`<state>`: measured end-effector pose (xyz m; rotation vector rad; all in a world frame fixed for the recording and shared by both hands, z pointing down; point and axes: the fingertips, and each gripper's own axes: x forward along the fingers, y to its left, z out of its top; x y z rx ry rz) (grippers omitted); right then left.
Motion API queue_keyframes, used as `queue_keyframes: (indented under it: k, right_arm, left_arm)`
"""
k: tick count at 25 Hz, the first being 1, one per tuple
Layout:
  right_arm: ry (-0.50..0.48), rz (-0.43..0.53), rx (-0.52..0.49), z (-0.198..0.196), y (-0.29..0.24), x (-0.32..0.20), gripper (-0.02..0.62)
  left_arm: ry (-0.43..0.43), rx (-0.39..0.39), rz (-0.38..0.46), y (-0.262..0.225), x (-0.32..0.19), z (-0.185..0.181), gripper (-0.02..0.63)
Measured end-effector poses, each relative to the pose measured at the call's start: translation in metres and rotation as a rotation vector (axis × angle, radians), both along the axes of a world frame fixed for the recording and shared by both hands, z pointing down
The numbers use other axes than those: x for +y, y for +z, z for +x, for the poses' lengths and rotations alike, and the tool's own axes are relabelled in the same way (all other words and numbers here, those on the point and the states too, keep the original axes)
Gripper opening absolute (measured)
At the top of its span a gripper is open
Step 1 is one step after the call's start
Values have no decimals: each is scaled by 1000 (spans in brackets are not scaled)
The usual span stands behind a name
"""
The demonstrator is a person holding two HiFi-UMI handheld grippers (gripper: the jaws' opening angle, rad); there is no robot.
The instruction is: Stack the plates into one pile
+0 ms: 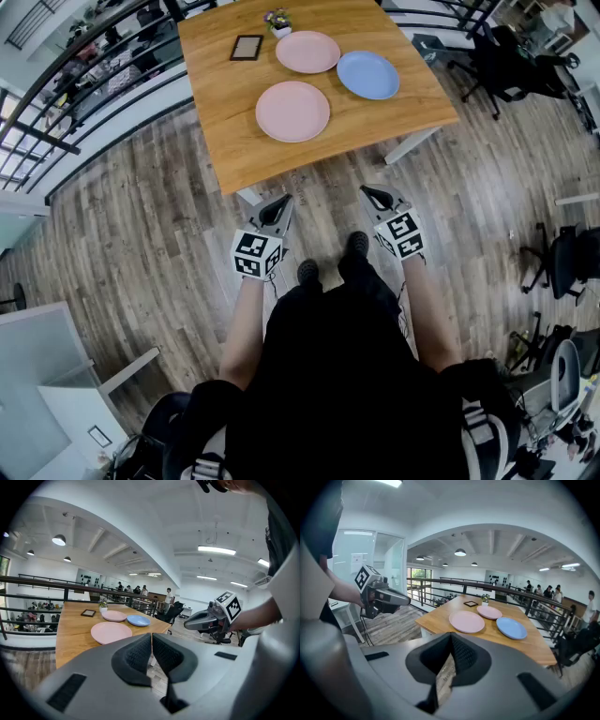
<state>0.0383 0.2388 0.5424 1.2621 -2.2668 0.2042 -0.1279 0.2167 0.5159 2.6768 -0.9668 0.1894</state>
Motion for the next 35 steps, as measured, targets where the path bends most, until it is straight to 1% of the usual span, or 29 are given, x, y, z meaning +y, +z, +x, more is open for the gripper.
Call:
queue_keyframes:
  k: [9, 14, 18, 21, 25, 28, 32, 35]
  right_arm:
    - [-2, 10, -29, -14, 2, 8, 8]
    - [7, 28, -51, -20, -4, 4, 8]
    - [-8, 42, -78, -26, -8, 5, 8]
    - [-20, 49, -56, -30, -8, 4, 8]
    - [-44, 65, -63, -33, -11, 7, 8]
    - [-38, 65, -64, -30, -9, 7, 8]
    - [-30, 64, -60, -26, -9, 10, 8]
    - [-31, 65, -65, -25, -11, 11, 8]
  left_arm:
    - [20, -25, 2, -1, 14, -4, 26]
    - [27, -38, 8, -5, 10, -9, 27]
    - [31, -43, 5, -5, 8, -9, 28]
    - [35, -38, 9, -6, 7, -11, 28]
    - [32, -36, 9, -7, 7, -11, 28]
    - [32, -26, 12, -9, 8, -11, 28]
    - [28, 20, 0, -16, 11, -11, 28]
    - [23, 2, 3, -18, 11, -10, 28]
